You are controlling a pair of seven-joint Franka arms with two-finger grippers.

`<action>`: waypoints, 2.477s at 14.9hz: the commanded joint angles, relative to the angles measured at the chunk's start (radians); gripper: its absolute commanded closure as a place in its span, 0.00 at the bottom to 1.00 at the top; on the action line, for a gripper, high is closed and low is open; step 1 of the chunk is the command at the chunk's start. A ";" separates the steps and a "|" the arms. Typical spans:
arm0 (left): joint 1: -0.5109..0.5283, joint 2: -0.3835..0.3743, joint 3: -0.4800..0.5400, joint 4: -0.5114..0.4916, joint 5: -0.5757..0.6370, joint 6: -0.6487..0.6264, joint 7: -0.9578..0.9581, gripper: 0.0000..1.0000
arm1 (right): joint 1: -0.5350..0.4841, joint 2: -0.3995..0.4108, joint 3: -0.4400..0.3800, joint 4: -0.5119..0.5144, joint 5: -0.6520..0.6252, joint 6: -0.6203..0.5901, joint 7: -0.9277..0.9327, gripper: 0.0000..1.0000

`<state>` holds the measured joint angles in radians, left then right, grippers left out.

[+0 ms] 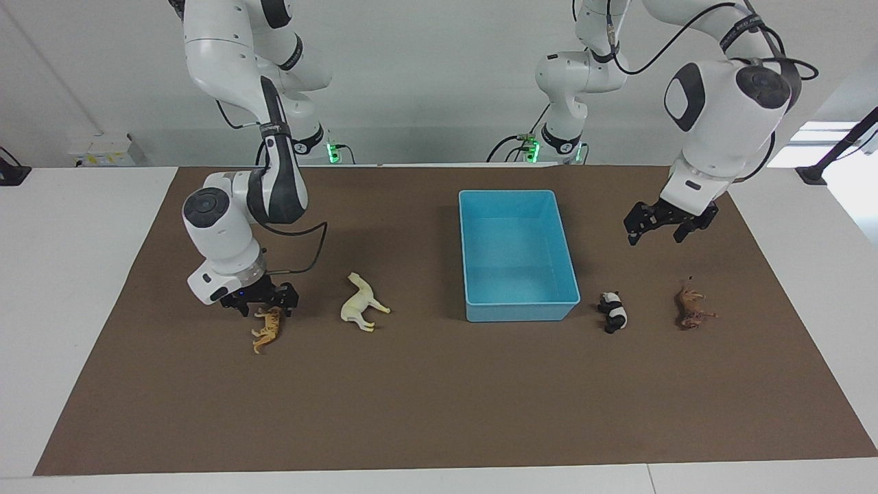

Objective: Put all toys into storage box
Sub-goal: 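Grasp the panda with the left gripper while the right gripper grasps the lion, then drop the panda into the blue box with the left gripper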

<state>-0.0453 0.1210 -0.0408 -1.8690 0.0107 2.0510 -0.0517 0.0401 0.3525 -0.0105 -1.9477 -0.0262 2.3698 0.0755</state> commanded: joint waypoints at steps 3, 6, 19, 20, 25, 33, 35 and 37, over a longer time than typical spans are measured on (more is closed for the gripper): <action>0.031 0.034 -0.004 -0.133 0.014 0.194 0.006 0.00 | -0.012 0.022 0.004 0.000 -0.017 0.042 -0.013 0.00; 0.029 0.057 -0.004 -0.189 0.014 0.257 0.003 0.00 | -0.017 0.025 0.004 -0.007 -0.017 0.048 -0.013 0.24; -0.010 0.186 -0.004 -0.180 0.014 0.432 -0.073 0.00 | -0.009 0.017 0.006 0.021 -0.014 -0.007 -0.011 1.00; -0.011 0.190 -0.004 -0.180 0.014 0.443 -0.074 0.00 | -0.006 0.017 0.006 0.044 -0.014 -0.038 -0.013 1.00; -0.018 0.209 -0.004 -0.168 0.014 0.449 -0.074 0.24 | -0.008 -0.032 0.006 0.105 -0.015 -0.133 -0.051 1.00; -0.018 0.223 -0.005 -0.011 0.006 0.258 -0.088 0.76 | -0.008 -0.170 0.007 0.223 0.002 -0.440 -0.086 1.00; -0.021 0.218 -0.005 0.115 0.003 0.094 -0.146 0.76 | -0.005 -0.202 0.009 0.234 0.002 -0.480 -0.086 1.00; -0.021 0.195 -0.010 0.216 -0.017 -0.068 -0.190 0.76 | -0.003 -0.233 0.009 0.234 0.002 -0.510 -0.088 1.00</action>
<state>-0.0574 0.3175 -0.0519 -1.7752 0.0070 2.1392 -0.1887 0.0384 0.1471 -0.0048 -1.7145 -0.0264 1.8926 0.0116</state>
